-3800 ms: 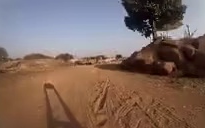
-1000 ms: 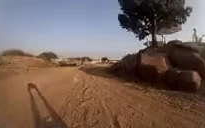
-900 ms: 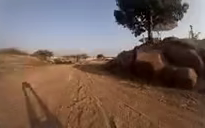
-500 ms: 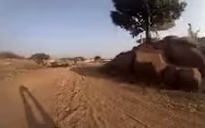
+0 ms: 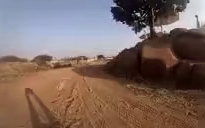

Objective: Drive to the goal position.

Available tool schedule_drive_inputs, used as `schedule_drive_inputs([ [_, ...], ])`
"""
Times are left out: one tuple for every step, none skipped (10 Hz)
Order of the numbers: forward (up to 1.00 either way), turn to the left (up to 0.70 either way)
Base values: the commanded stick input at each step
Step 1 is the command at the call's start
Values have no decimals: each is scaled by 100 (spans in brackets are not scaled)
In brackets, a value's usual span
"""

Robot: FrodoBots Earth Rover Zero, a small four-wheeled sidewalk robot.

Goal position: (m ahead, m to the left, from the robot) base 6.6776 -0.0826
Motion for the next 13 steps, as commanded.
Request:
schedule_drive_inputs([
  [70,0],
  [70,0],
  [70,0],
  [70,5],
  [70,30],
  [70,8],
  [70,0],
  [70,0],
  [70,0],
  [70,0],
  [70,0],
  [70,0],
  [70,0],
])
